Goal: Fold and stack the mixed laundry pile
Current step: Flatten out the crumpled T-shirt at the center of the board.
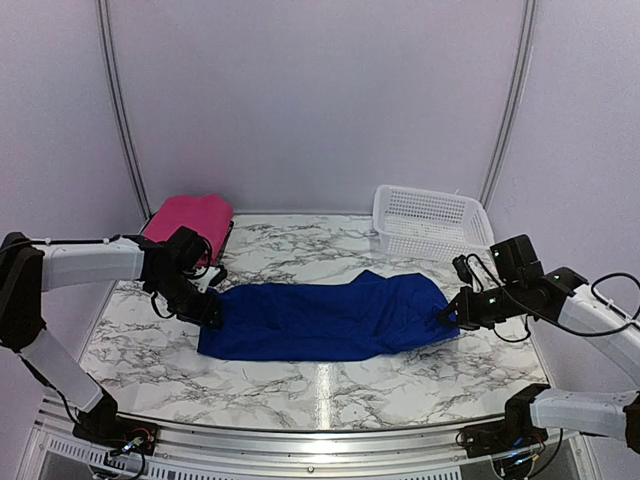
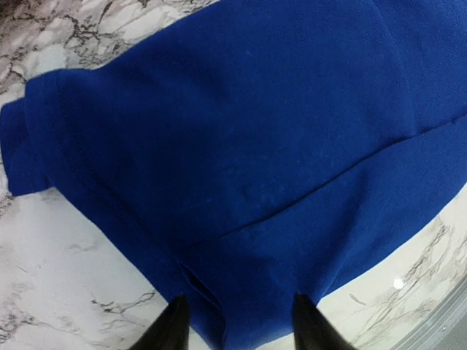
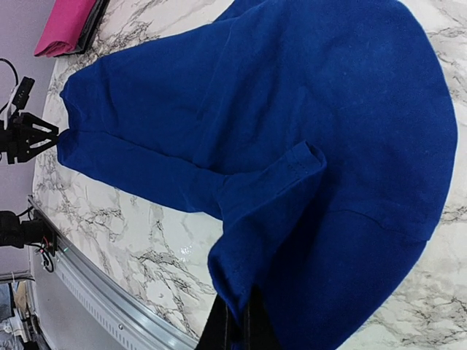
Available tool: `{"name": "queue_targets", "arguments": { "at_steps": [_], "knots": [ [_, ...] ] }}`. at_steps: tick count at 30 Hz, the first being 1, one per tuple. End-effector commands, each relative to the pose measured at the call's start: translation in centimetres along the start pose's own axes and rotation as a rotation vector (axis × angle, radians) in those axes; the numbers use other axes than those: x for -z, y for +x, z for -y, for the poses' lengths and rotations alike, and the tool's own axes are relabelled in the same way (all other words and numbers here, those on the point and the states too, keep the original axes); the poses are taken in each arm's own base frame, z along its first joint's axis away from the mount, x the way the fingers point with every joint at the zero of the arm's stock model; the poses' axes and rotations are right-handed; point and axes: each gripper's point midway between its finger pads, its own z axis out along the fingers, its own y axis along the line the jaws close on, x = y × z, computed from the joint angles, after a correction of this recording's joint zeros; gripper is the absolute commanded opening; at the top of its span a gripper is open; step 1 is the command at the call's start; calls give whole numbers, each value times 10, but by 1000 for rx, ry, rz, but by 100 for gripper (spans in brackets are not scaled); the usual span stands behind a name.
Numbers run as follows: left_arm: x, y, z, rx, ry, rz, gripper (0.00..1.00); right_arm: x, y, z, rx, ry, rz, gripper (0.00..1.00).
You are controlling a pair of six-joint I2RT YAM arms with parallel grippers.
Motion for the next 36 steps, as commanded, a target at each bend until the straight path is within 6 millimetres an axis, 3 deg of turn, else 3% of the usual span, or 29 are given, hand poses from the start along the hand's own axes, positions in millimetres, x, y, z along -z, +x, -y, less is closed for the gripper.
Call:
{"name": "queue_targets", "arguments": {
  "at_steps": [1,4,10,13,15,19,21,24,25,27,30,36],
  "knots": [
    [-8,17,14,24,72,-118,39,8,-16,-6,16,5,42,0],
    [-4,31,20,24,60,-170,30,11,-16,-1,10,41,42,0],
    [4,75,60,-86,60,-292,18,14,-16,16,-57,114,59,0],
    [5,101,64,-109,21,-354,12,20,-20,26,-97,166,77,0],
    [8,106,71,-120,20,-353,11,27,-23,34,-124,202,93,0],
    [15,120,49,-48,-136,-417,17,41,-29,49,-156,257,120,0],
    [25,112,39,-9,-195,-338,23,42,-28,51,-151,256,120,0],
    [55,73,52,44,-99,-82,56,36,-21,50,-136,227,90,0],
    [64,61,51,82,-71,-19,62,33,-18,49,-133,216,77,0],
    [74,40,46,181,15,43,63,30,-13,50,-132,205,59,0],
    [71,17,25,267,53,48,59,28,-8,53,-137,210,51,0],
    [30,1,14,232,42,-87,52,26,-4,54,-151,206,43,0]
  ]
}}
